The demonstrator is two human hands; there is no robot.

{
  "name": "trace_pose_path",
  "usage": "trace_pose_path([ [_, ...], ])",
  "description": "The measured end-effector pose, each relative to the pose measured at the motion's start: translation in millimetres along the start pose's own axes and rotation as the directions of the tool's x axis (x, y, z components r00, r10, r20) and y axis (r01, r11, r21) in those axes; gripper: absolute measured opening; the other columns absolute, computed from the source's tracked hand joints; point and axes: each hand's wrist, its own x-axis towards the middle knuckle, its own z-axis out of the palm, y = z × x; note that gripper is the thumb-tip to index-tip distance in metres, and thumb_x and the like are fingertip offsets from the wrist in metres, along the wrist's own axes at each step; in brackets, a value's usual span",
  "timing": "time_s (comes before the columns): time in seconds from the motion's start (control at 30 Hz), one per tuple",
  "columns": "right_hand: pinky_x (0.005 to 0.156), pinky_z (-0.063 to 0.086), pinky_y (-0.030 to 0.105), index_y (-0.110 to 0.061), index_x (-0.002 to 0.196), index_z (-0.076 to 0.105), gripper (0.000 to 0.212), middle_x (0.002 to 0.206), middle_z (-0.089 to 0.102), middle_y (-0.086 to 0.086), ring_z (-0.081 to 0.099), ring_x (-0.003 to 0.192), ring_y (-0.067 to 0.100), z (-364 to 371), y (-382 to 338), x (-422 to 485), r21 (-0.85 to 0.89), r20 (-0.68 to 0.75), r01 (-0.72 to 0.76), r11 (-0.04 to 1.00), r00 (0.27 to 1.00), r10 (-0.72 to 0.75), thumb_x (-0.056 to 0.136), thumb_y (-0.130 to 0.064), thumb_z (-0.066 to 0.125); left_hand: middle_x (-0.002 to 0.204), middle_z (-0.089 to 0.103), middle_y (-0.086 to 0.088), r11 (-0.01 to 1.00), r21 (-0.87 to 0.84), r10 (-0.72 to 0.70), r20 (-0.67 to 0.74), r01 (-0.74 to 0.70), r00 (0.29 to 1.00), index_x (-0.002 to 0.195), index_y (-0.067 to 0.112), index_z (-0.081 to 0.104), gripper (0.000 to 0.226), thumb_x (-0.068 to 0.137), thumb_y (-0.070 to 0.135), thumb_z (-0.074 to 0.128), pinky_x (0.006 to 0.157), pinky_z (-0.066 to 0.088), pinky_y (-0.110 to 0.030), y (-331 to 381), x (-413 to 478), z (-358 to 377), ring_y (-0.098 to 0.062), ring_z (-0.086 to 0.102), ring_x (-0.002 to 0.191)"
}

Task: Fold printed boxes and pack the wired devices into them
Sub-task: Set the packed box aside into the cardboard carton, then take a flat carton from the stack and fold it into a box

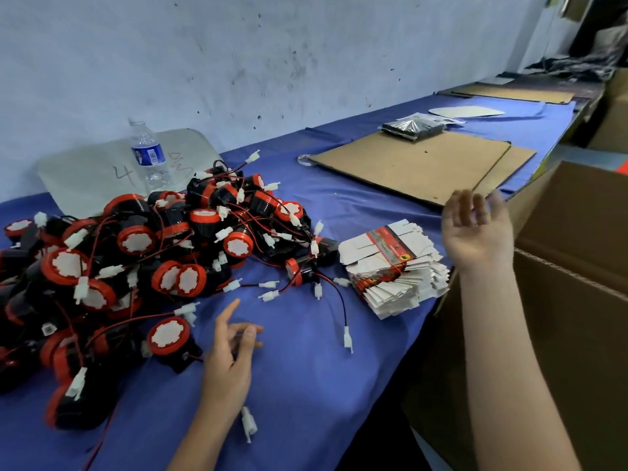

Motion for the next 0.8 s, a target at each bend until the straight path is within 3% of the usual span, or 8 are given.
trace_pose_path([
  [0.03,0.076,0.056,0.030,-0.008,0.085,0.055,0.013,0.072,0.064,0.005,0.063,0.068,0.017,-3.6,5.8,2.9,-0.202,0.028,0.049,0.978,0.999,-0.044,0.096,-0.016,0.056,0.096,0.068,0.013,1.000,0.005,-0.007,0.005,0.007,1.000,0.127,0.052,0.038,0.041,0.088,0.041,0.046,0.074,0.046,-0.021,0.9,-0.3,0.0,-0.008,0.067,0.081],
  [0.07,0.077,0.055,0.032,-0.009,0.088,0.057,0.009,0.073,0.065,0.005,0.063,0.067,0.016,-7.5,10.3,5.6,-0.546,0.065,0.127,0.828,0.992,-0.109,0.096,-0.013,0.057,0.096,0.068,0.014,1.000,0.011,-0.014,0.010,0.013,1.000,0.127,0.052,0.038,0.041,0.088,0.041,0.046,0.074,0.046,-0.020,1.6,-0.5,0.0,-0.007,0.067,0.081],
  [0.13,0.083,0.049,0.034,-0.012,0.102,0.062,0.012,0.099,0.067,0.006,0.062,0.086,0.016,-24.2,24.6,20.6,-0.957,0.256,0.266,0.116,0.962,-0.093,0.092,-0.018,0.064,0.096,0.068,0.015,0.999,0.022,-0.024,0.011,0.024,1.000,0.127,0.051,0.038,0.041,0.089,0.039,0.046,0.075,0.045,-0.021,2.9,-0.9,-0.4,-0.007,0.067,0.081],
  [0.17,0.085,0.044,0.031,-0.014,0.112,0.061,0.025,0.116,0.061,0.006,0.058,0.099,0.017,-32.8,29.9,27.7,-0.930,0.307,0.300,-0.214,0.952,0.002,0.089,-0.022,0.067,0.096,0.068,0.014,0.999,0.027,-0.026,0.009,0.025,1.000,0.127,0.050,0.038,0.040,0.091,0.036,0.047,0.075,0.045,-0.021,3.3,-1.2,-0.5,-0.007,0.067,0.081],
  [0.2,0.085,0.040,0.030,-0.016,0.121,0.059,0.036,0.128,0.054,0.005,0.054,0.108,0.019,-36.8,33.5,31.8,-0.861,0.283,0.299,-0.411,0.954,0.102,0.088,-0.024,0.069,0.096,0.068,0.013,0.999,0.031,-0.024,0.007,0.024,1.000,0.127,0.050,0.039,0.039,0.093,0.032,0.048,0.075,0.045,-0.021,3.6,-1.5,-0.5,-0.007,0.067,0.081],
  [0.27,0.086,0.040,0.030,-0.020,0.130,0.055,0.046,0.136,0.050,0.007,0.051,0.116,0.024,-35.2,35.8,37.4,-0.736,0.186,0.303,-0.606,0.950,0.249,0.088,-0.027,0.069,0.096,0.068,0.011,0.999,0.039,-0.025,0.006,0.024,1.000,0.126,0.050,0.039,0.039,0.096,0.026,0.049,0.076,0.045,-0.021,4.3,-1.8,-0.8,-0.008,0.067,0.081],
  [0.47,0.093,0.035,0.031,-0.031,0.138,0.050,0.051,0.143,0.044,0.001,0.044,0.127,0.022,-4.9,19.7,58.9,-0.430,-0.015,0.454,-0.780,0.861,0.509,0.089,-0.032,0.065,0.096,0.068,0.015,0.995,0.093,-0.040,0.021,0.038,0.999,0.125,0.054,0.038,0.043,0.098,0.022,0.049,0.073,0.046,-0.023,2.7,-1.3,-0.5,-0.003,0.066,0.081],
  [0.8,0.092,0.048,0.035,-0.028,0.142,0.045,0.068,0.128,0.053,0.001,0.054,0.109,0.021,12.5,18.4,73.0,-0.030,-0.082,0.650,-0.759,0.755,0.650,0.081,-0.029,0.074,0.098,0.068,0.007,0.989,0.138,-0.054,0.037,0.048,0.998,0.127,0.053,0.037,0.048,0.098,0.017,0.050,0.074,0.045,-0.020,-1.0,-1.1,-1.4,-0.001,0.066,0.082],
])
